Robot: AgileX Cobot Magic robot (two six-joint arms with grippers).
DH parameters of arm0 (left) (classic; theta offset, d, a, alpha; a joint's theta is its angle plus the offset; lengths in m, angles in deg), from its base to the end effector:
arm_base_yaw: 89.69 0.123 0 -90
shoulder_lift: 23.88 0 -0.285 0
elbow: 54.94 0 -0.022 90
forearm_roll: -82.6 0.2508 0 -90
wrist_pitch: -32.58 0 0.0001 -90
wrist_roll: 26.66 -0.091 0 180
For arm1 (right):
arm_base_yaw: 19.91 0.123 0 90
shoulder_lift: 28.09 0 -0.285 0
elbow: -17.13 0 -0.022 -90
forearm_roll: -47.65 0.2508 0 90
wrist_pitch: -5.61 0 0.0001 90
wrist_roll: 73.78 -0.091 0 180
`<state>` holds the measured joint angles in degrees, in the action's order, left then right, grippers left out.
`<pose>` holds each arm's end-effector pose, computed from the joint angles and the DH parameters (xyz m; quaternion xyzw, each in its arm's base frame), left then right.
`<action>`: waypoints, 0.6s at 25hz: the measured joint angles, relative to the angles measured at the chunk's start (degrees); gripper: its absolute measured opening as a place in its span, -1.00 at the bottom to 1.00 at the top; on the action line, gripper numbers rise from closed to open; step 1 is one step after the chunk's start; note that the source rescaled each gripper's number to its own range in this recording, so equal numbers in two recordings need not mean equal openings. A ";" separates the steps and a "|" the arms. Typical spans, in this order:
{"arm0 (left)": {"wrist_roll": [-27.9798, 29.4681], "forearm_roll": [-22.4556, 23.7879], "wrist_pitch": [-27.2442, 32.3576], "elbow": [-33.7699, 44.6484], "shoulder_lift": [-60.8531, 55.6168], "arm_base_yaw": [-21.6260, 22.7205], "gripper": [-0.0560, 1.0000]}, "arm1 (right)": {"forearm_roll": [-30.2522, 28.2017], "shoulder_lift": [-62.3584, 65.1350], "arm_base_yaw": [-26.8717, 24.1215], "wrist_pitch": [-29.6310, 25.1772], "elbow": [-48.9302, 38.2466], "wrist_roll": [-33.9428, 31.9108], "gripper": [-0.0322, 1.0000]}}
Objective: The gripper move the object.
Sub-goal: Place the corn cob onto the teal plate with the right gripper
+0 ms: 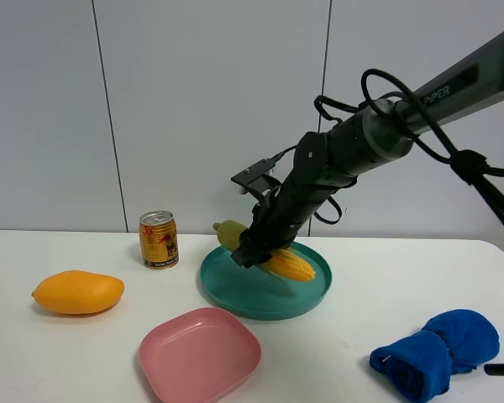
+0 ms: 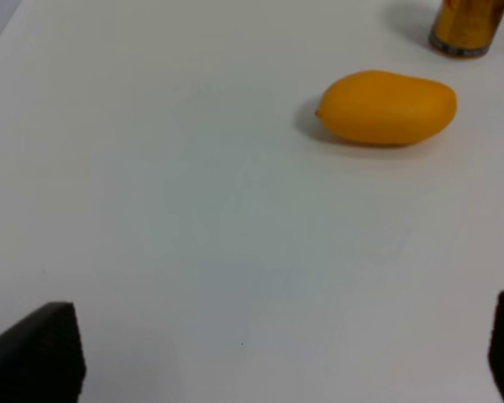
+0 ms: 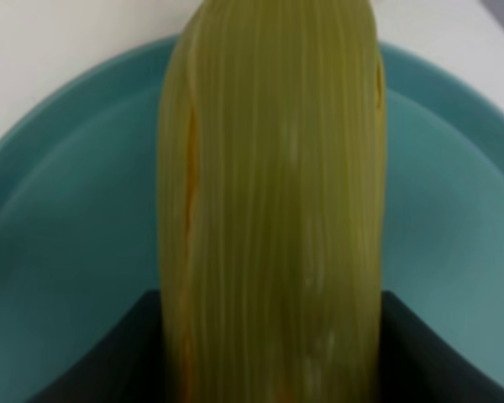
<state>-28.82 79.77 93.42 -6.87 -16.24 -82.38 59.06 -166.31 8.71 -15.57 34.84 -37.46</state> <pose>-0.0058 -0.0047 0.2797 -0.0371 0.8495 0.0188 0.5259 0.4327 0.2435 0.1336 -0.4407 0.8337 0.0423 0.3301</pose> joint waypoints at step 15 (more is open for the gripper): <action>0.00 0.00 0.00 0.00 0.00 0.00 1.00 | 1.31 -3.14 0.00 4.12 0.00 -0.30 -0.75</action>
<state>-28.82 79.77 93.42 -6.87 -16.24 -82.38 60.37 -169.45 8.71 -11.45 34.84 -37.75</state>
